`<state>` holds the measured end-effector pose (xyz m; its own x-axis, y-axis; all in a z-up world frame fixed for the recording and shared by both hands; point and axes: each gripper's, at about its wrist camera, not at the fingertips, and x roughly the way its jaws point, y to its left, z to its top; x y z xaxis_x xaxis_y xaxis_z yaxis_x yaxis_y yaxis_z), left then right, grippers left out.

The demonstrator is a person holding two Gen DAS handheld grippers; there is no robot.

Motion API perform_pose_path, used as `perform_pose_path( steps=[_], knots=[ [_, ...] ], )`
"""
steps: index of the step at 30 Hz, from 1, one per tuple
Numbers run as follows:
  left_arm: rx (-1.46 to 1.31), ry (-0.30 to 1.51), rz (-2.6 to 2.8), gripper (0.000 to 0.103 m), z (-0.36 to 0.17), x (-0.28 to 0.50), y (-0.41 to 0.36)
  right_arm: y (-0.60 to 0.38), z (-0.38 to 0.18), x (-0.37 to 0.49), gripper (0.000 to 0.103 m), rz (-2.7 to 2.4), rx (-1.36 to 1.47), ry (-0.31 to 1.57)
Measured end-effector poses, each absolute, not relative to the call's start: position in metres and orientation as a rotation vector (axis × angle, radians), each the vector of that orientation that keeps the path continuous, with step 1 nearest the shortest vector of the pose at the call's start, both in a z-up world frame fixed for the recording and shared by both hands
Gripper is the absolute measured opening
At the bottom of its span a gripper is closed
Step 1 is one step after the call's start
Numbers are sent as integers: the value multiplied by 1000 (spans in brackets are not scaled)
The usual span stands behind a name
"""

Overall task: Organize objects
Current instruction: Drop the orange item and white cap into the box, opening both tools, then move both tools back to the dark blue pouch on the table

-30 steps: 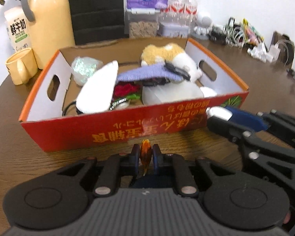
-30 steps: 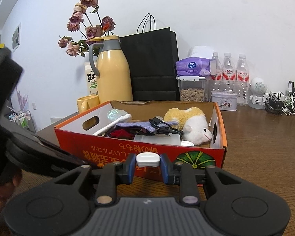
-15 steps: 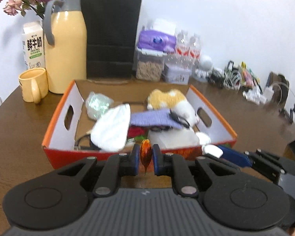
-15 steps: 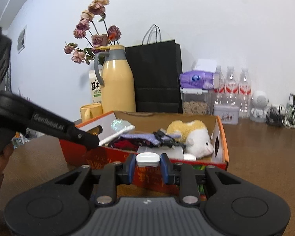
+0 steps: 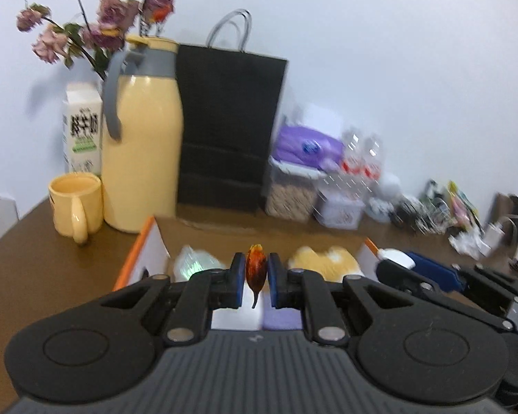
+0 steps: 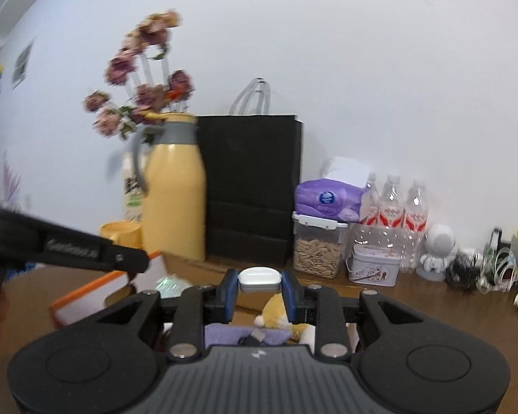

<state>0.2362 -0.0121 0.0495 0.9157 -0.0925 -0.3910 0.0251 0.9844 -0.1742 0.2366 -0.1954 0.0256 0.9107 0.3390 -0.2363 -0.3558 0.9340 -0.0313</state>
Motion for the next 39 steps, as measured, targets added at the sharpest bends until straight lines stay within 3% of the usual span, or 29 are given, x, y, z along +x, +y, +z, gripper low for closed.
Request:
perform_pose_path(
  steps=[12,14,15,16,17,18,19,20,21,22,39],
  knots=[
    [-109,472,-23,15,10,257,-8,-197,-14,265,26,335,-60,347],
    [-96,475,-6,19,7,258,-10,-198,-17,266,26,325,-63,361],
    [-93,472,5,23,6,258,-10,-198,-18,266,29,318,-63,363],
    [-93,468,13,42,6,257,-10,-198,-18,265,34,310,-62,365],
    [-96,460,25,63,6,256,-9,-199,-18,264,50,304,-61,365],
    [-99,446,37,71,7,254,-8,-199,-17,263,71,294,-60,361],
    [-101,428,48,81,8,252,-7,-199,-17,261,81,282,-61,352],
    [-102,412,51,85,10,250,-7,-200,-16,259,95,267,-62,340],
    [-103,401,51,88,12,248,-7,-200,-15,258,99,255,-63,328],
    [-105,395,54,102,12,247,-7,-201,-15,257,101,250,-62,322],
    [-136,391,58,103,11,238,-5,-199,-12,244,103,261,-78,313]
  ],
)
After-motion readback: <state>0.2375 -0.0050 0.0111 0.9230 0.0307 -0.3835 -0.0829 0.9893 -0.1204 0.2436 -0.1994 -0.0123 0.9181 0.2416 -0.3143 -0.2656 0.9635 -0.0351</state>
